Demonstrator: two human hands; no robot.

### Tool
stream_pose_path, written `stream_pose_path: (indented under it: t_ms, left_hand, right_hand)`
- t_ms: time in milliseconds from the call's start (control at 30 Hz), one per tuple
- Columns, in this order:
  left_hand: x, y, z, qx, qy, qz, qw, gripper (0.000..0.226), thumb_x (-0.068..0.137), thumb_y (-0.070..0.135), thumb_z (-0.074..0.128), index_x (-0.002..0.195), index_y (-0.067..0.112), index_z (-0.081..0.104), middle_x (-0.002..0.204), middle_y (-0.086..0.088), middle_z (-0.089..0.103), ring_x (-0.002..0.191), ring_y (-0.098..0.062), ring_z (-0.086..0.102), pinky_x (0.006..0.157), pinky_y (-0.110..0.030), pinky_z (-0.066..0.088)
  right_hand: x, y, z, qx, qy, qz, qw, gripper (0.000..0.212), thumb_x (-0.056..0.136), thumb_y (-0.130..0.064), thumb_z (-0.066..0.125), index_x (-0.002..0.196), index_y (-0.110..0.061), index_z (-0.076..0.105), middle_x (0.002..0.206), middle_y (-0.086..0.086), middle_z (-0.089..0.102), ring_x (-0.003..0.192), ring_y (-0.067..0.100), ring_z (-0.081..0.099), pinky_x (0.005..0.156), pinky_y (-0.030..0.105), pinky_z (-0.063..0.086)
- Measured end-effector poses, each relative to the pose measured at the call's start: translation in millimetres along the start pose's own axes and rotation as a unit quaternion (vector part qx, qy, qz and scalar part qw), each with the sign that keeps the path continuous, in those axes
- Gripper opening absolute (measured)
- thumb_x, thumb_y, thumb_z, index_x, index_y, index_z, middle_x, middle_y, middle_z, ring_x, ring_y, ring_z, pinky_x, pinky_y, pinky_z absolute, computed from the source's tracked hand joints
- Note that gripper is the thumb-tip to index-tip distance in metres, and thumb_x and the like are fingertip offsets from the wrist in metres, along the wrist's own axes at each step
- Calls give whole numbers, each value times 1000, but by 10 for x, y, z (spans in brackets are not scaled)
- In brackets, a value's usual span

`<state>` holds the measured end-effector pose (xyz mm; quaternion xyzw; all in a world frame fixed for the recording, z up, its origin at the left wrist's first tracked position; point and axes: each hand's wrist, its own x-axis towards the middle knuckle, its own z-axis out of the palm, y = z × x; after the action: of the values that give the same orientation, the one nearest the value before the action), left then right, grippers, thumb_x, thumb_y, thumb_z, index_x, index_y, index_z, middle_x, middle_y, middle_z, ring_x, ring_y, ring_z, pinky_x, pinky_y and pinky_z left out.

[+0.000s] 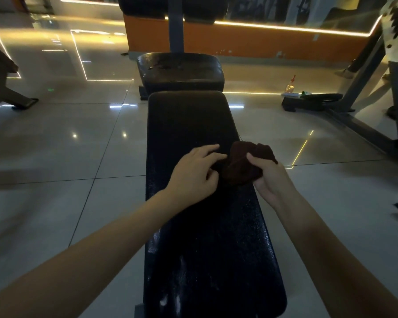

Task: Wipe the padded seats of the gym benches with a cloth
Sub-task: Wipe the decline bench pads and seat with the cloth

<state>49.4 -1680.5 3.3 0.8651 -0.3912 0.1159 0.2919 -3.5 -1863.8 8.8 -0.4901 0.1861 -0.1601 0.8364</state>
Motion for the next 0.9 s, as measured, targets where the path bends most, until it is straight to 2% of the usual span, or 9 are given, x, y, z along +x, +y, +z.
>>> stream_pose_path:
  t_ms: [100,200,267,333,400,533,633,700,900]
  left_hand:
    - [205,-223,50,84,-60,-51,993,51,93,24,50,145,24,45,159,-4,29,146,-24,24,117,-45,27]
    - [374,-303,54,101,-126,-89,983,59,95,31,52,151,25,32,163,-10,15,150,-29,9,120,-50,17]
    - [434,-314,36,116,-146,-110,976,65,94,35,54,153,25,27,163,-11,10,150,-31,4,121,-51,13]
    - [442,-369,17,142,-171,-123,967,73,94,36,55,156,25,17,164,-12,5,151,-31,0,121,-50,10]
    - [422,-481,-6,154,-200,-145,957,72,97,33,52,156,28,11,164,-12,1,150,-32,-3,121,-51,9]
    - [367,-736,-73,151,-225,-175,947,66,98,43,50,154,39,16,165,-7,-1,150,-34,-5,121,-53,10]
    - [355,-850,-118,139,-239,-180,944,68,94,55,52,152,45,18,165,-2,-2,150,-34,-7,121,-55,10]
    - [360,-917,-156,138,-242,-174,944,70,92,59,53,151,47,19,165,1,-1,150,-33,-6,121,-55,10]
    - [368,-1022,-227,121,-229,-172,950,69,91,52,60,151,43,26,164,4,5,150,-30,-2,121,-54,12]
  right_hand:
    - [38,93,167,-207,55,-161,963,21,90,-7,68,103,-19,59,103,2,66,91,14,64,63,14,51]
    - [147,283,232,-466,17,-344,815,30,87,-11,71,112,-22,59,109,1,65,99,13,59,80,19,48]
    - [207,478,225,-577,-42,-351,737,38,84,-10,72,118,-21,62,113,1,66,108,19,58,94,35,49]
    - [185,660,189,-635,-79,-319,699,46,80,-10,72,123,-23,63,124,1,65,118,22,55,105,46,43]
    - [112,760,140,-672,-110,-306,665,51,79,-18,70,128,-23,61,140,4,56,132,24,46,117,46,26]
    - [-25,716,125,-713,-165,-248,635,73,81,-63,41,147,-29,44,163,1,21,151,18,12,120,38,-4]
    - [38,590,150,-748,-163,-227,602,69,86,-76,34,145,-41,44,165,-3,10,152,15,0,120,45,-13]
    - [174,562,134,-762,-176,-228,580,58,92,-69,43,145,-45,42,166,-2,9,152,15,1,121,45,-9]
    - [201,826,46,-709,-134,-302,623,71,87,-70,51,146,-31,46,158,1,35,144,19,32,117,34,16]
